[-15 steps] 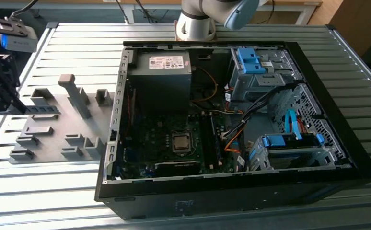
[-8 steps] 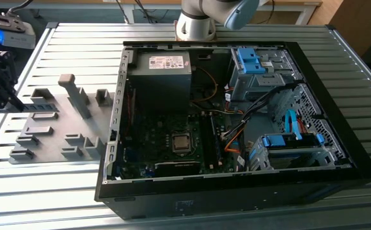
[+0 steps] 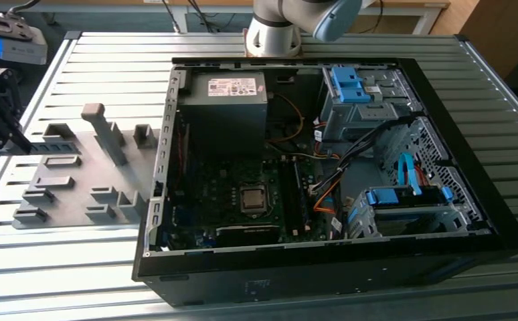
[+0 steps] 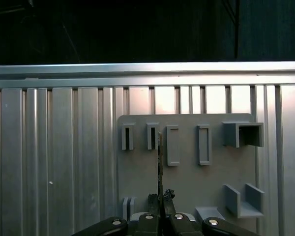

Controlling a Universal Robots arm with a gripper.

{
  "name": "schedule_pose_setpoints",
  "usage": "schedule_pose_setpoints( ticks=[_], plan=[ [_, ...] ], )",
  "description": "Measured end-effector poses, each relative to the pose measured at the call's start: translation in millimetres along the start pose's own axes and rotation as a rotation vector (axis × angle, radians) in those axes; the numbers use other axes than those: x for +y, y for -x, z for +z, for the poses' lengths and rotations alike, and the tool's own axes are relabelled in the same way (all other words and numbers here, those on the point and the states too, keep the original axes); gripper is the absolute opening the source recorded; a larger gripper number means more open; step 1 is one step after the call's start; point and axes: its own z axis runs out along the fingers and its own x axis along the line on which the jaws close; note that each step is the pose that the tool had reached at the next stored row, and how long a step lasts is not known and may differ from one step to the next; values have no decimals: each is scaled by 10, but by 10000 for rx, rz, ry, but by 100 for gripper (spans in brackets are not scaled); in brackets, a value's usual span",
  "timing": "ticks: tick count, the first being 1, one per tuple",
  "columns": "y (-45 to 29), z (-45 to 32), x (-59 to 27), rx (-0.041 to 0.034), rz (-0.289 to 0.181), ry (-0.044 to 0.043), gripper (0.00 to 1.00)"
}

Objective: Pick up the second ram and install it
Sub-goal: 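Pick up the second ram and move it above second insertion slot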

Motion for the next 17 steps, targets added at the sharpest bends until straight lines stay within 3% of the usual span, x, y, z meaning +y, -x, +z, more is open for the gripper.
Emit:
schedule_pose_setpoints(
  ticks=[17],
  plan=[
    [1,-85,1,0,0,0,14]
  ],
)
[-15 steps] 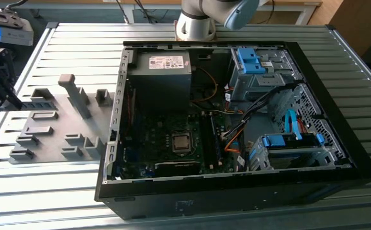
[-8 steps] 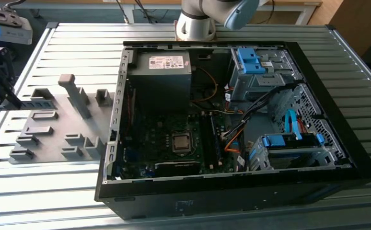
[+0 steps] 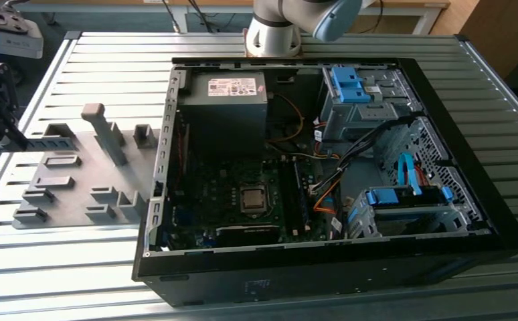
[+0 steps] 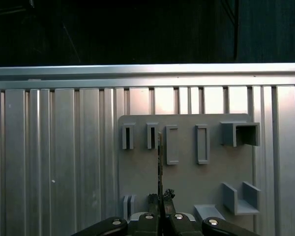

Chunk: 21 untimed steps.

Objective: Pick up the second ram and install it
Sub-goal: 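Pick up the second ram and move it above second insertion slot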

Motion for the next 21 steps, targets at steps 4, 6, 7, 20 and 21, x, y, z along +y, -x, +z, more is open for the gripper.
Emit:
schedule_pose_setpoints(
  ticks=[4,6,7,20,21],
  plan=[
    [0,-25,0,1,-1,1,14],
    [1,-40,0,1,-1,1,14],
    [1,-48,0,1,0,1,14],
    [3,-157,1,0,0,1,14],
    [3,-165,1,0,0,1,14]
  ],
)
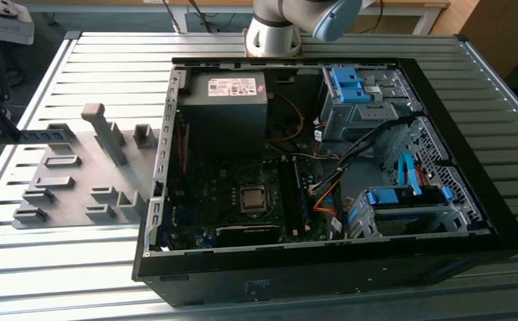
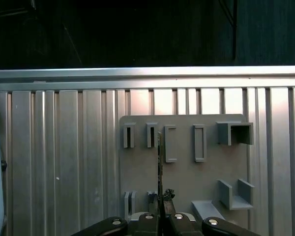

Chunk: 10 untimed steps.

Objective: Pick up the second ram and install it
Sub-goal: 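Pick up the second ram and move it above second insertion slot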

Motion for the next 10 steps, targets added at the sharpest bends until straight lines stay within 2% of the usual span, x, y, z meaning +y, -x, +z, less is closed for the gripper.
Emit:
schedule_pose_setpoints(
  ticks=[10],
  plan=[
    [1,-76,0,1,0,1,14]
  ],
)
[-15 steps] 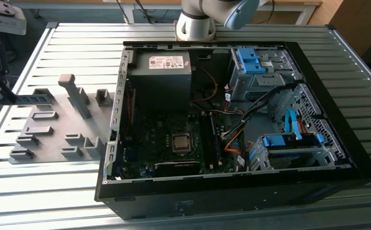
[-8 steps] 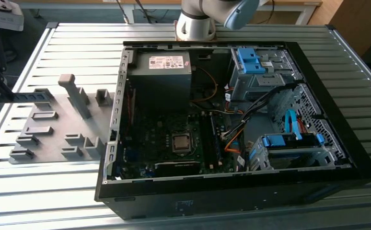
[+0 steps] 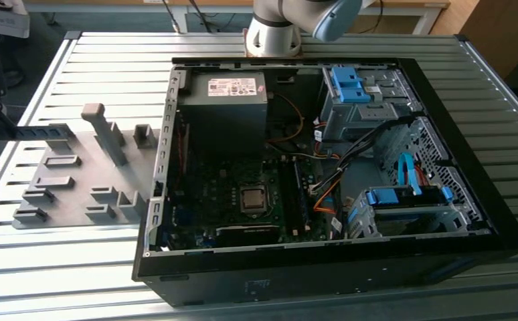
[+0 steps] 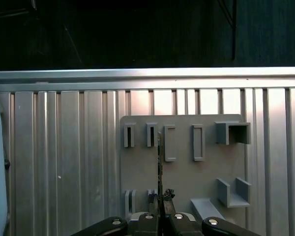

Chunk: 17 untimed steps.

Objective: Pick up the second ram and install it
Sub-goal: 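Pick up the second ram and move it above second insertion slot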

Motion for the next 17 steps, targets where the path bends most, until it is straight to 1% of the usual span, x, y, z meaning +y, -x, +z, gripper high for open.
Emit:
schedule_pose_setpoints(
  ticks=[17],
  plan=[
    [3,-185,1,0,0,0,14]
  ],
)
